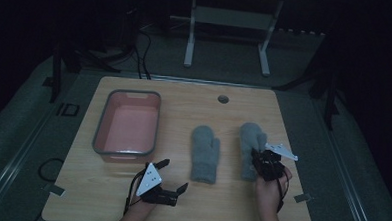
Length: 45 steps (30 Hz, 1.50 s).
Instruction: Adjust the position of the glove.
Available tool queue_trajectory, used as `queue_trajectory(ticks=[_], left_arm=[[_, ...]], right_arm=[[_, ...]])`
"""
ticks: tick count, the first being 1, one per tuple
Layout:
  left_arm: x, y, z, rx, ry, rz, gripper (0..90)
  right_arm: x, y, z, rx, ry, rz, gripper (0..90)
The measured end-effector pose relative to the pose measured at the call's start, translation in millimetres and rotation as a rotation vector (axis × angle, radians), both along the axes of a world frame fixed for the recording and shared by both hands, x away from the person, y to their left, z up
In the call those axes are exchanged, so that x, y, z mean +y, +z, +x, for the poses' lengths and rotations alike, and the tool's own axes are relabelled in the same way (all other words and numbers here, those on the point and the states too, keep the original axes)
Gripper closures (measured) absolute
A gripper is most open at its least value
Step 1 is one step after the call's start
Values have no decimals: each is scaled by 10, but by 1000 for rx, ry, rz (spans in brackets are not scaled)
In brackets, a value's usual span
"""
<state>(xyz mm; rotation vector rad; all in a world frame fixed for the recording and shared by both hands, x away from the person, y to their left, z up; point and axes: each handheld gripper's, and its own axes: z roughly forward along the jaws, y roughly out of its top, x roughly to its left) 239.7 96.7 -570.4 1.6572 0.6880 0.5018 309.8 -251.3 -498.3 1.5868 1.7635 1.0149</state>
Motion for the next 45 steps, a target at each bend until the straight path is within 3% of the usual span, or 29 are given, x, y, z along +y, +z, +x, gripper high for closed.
queue_trajectory(ticks=[8, 11, 14, 23, 34, 37, 41, 45], left_arm=[[2, 1, 5, 5, 4, 1, 6], [-3, 1, -3, -1, 8, 8, 6], [-15, 0, -16, -14, 10, 13, 6], [-2, 1, -9, -10, 7, 12, 6], [-4, 1, -10, -8, 8, 13, 6], [-6, 1, -11, -8, 10, 14, 6], [-4, 1, -9, -5, 13, 13, 6], [-4, 1, -9, -5, 13, 12, 6]], right_arm=[[429, 122, -53, -24, 11, 80, 814], [550, 126, -53, -17, 26, 96, 814], [787, 120, -72, -9, 59, 121, 813], [1165, 65, -92, 3, 93, 142, 812], [1303, -158, -20, 45, 91, 152, 806], [1302, -318, 32, 89, 91, 153, 784], [1332, -363, 34, 81, 102, 137, 759], [1312, -369, 38, 82, 104, 165, 698]])
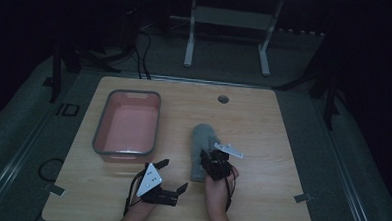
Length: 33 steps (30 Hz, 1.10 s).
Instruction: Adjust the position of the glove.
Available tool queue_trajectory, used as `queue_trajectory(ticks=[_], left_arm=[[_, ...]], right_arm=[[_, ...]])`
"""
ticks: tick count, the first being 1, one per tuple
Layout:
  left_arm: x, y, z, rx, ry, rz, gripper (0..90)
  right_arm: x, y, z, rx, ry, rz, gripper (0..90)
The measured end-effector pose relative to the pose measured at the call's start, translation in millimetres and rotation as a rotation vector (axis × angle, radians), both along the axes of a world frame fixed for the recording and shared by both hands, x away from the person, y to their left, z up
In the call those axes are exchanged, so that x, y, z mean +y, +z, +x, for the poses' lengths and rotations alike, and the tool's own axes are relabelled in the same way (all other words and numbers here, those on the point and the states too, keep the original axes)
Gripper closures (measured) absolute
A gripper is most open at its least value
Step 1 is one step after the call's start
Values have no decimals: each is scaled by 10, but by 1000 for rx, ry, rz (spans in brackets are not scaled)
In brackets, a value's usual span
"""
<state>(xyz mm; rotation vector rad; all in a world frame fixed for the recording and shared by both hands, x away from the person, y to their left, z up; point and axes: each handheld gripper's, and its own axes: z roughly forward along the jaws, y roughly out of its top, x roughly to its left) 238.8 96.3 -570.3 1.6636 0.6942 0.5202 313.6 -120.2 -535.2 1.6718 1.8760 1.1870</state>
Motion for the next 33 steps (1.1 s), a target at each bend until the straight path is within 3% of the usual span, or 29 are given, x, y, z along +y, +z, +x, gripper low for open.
queue_trajectory(ticks=[1, 5, 7, 9, 11, 13, 15, 17, 18, 20, 24, 25, 27, 28, 30, 31, 33], left_arm=[[0, 0, 0, -1, -2, 0, 6], [6, 0, 11, 10, -7, -9, 6], [13, 0, 18, 15, -9, -12, 6], [13, 1, 18, 16, -10, -12, 6], [6, 1, 16, 15, -8, -8, 6], [1, 2, 16, 17, -3, -5, 6], [2, 1, 20, 19, 1, -11, 6], [14, 1, 29, 29, 6, -21, 6], [14, 1, 32, 36, 16, -25, 6], [12, 1, 28, 34, 17, -24, 6], [-29, 6, 4, 22, 19, 9, 6], [-45, 11, 2, 39, 24, 24, 6], [-70, 19, 1, 86, 29, 51, 6], [-78, 18, -9, 79, 35, 55, 6], [-78, 18, -9, 79, 35, 55, 6], [-94, 19, -27, 58, 50, 69, 6], [-102, 21, -11, 60, 49, 72, 6]], right_arm=[[-18, 35, -14, -1, 21, 12, 624], [-81, 133, 0, -18, 81, 2, 477], [-115, 174, 27, -48, 132, -32, 422], [-172, 217, 59, -60, 169, -8, 389], [-236, 261, 91, -73, 175, -21, 312], [-310, 288, 153, -71, 219, -19, 261], [-356, 300, 209, -83, 258, -61, 192], [-403, 309, 267, -75, 326, -133, 113], [-429, 318, 288, -71, 341, -160, 119], [-503, 323, 334, -54, 381, -133, 112], [-604, 334, 375, -66, 419, -127, 112], [-674, 338, 397, -112, 459, -165, 139], [-759, 358, 413, -145, 484, -167, 140], [-811, 370, 421, -156, 494, -145, 142], [-855, 382, 422, -173, 495, -137, 142], [-928, 410, 411, -204, 493, -142, 148], [-975, 420, 402, -211, 504, -139, 151]])
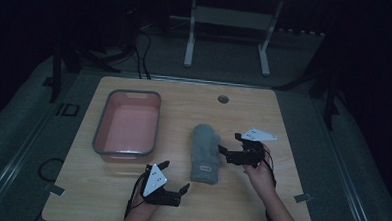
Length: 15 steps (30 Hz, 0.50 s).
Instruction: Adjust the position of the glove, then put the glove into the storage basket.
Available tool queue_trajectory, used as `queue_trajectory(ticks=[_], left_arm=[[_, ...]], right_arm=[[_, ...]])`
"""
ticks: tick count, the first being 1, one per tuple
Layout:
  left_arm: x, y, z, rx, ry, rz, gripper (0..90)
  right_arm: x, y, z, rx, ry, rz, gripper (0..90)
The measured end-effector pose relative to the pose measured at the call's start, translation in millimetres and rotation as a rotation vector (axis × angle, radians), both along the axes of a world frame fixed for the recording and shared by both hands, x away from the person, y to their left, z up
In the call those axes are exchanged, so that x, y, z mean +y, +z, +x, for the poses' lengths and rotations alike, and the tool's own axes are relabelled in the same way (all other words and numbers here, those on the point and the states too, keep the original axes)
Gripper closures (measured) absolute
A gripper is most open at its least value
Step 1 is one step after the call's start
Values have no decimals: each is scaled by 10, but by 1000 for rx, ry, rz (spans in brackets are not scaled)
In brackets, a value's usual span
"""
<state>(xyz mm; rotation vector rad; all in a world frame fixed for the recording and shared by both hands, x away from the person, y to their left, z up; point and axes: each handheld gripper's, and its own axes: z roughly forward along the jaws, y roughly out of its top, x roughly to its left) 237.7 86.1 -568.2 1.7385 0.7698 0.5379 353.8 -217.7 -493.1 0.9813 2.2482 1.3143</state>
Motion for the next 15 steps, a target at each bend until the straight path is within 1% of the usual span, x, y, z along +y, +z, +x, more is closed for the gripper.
queue_trajectory(ticks=[1, 2, 3, 4, 5, 7, 8, 9, 11, 13, 15], left_arm=[[-6, 6, 19, 13, -6, 2, 6], [-14, 14, 37, 22, -14, -9, 6], [-26, 31, 59, 40, -29, -21, 6], [-41, 56, 80, 52, -39, -23, 6], [-56, 88, 98, 51, -42, -25, 6], [-91, 158, 142, 53, -57, -33, 7], [-91, 158, 142, 53, -57, -33, 6], [-130, 223, 205, 56, -57, -28, 6], [-165, 285, 277, 65, -54, -4, 6], [-180, 341, 352, 73, -72, 8, 6], [-199, 395, 437, 89, -72, 12, 6]], right_arm=[[-22, 0, -2, 20, 11, 5, 151], [-41, -9, -5, 35, 17, 14, 151], [-53, -21, -12, 42, 21, 20, 150], [-60, -34, -24, 40, 32, 19, 142], [-62, -47, -43, 40, 36, 22, 128], [-69, -76, -80, 42, 24, 29, 129], [-69, -90, -102, 41, 19, 27, 127], [-68, -102, -118, 46, 9, 21, 124], [-75, -123, -129, 80, 6, 34, 125], [-73, -136, -140, 93, -12, 29, 123], [-72, -139, -151, 98, 11, 39, 104]])
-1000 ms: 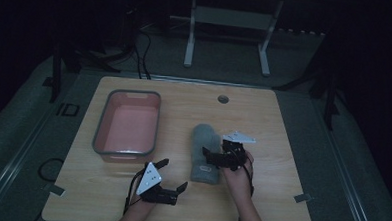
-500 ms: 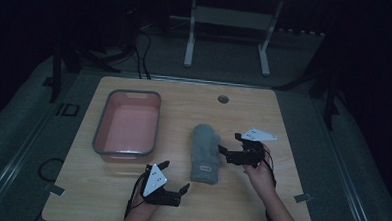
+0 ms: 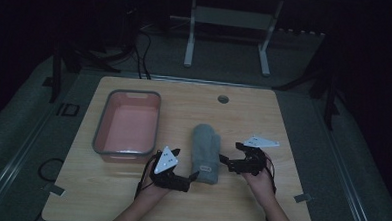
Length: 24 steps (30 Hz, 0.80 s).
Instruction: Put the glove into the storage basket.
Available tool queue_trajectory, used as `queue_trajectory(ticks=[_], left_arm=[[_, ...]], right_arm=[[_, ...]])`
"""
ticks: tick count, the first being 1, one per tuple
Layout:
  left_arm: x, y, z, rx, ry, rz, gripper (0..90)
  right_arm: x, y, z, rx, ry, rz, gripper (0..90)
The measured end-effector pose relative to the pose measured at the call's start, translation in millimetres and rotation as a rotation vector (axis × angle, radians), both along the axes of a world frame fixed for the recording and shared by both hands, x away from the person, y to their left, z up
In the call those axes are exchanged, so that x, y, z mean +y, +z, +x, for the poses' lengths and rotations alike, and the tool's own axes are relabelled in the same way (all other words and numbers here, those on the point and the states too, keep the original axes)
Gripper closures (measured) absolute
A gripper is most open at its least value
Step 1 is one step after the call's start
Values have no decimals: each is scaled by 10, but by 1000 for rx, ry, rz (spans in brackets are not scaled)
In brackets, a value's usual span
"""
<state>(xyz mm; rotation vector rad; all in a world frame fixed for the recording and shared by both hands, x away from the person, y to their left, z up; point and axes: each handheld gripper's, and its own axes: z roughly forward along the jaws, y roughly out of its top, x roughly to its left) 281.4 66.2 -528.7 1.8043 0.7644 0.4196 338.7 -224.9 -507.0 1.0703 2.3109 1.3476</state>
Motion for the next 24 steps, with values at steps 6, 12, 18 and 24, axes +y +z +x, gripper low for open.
queue_trajectory(ticks=[6, 12, 18, 24], left_arm=[[-119, 135, 239, 48, 33, 46, 65], [-240, 154, 512, 132, 40, 61, 155], [-339, 110, 704, 177, 77, 143, 253], [-355, -54, 806, 246, 140, 189, 275]], right_arm=[[72, -22, 11, 1, -28, -32, 141], [131, -39, 78, 13, -71, -19, 384], [251, -104, 130, 90, -18, 10, 485], [331, -318, 202, 157, -26, -72, 393]])
